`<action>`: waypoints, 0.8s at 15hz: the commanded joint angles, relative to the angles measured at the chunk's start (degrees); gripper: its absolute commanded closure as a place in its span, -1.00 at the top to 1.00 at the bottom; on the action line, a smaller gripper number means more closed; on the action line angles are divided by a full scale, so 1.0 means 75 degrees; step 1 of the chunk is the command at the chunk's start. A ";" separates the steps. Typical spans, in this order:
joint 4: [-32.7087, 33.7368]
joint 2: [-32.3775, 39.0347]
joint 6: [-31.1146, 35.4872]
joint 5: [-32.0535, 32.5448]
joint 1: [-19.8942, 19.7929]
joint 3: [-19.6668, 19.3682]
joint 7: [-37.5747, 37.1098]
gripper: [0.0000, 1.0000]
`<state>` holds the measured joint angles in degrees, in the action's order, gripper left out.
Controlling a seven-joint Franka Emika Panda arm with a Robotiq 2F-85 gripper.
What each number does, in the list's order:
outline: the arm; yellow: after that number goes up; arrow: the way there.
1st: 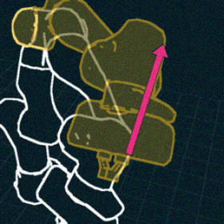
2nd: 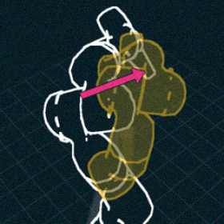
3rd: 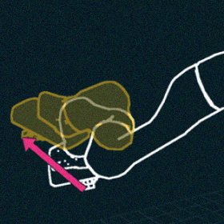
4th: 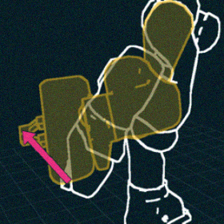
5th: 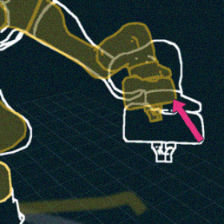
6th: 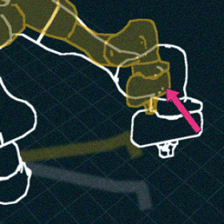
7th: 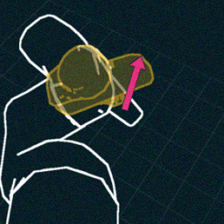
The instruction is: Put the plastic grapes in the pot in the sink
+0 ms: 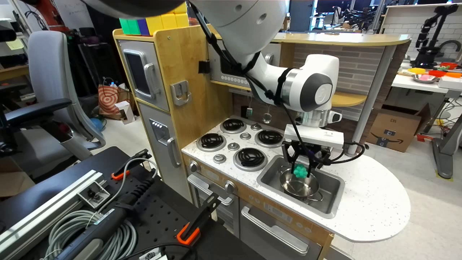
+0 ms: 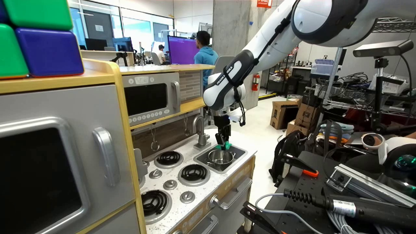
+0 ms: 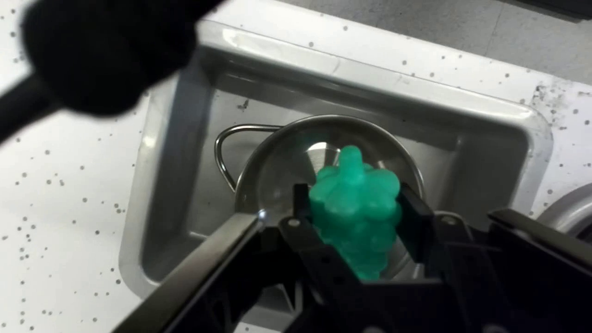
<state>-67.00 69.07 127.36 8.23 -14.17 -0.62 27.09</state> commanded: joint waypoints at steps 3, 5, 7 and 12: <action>0.2366 0.1625 -0.1176 -0.0214 0.0025 -0.0017 -0.0556 -0.56; 0.2934 0.1990 -0.1326 -0.0201 0.0015 0.0020 -0.0612 -0.56; 0.3387 0.2266 -0.1387 -0.0189 0.0007 0.0056 -0.0605 -0.56; 0.3121 0.2034 -0.1206 -0.0251 0.0081 0.0030 -0.0562 0.46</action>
<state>-44.93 84.32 120.09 7.67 -14.08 -0.20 22.86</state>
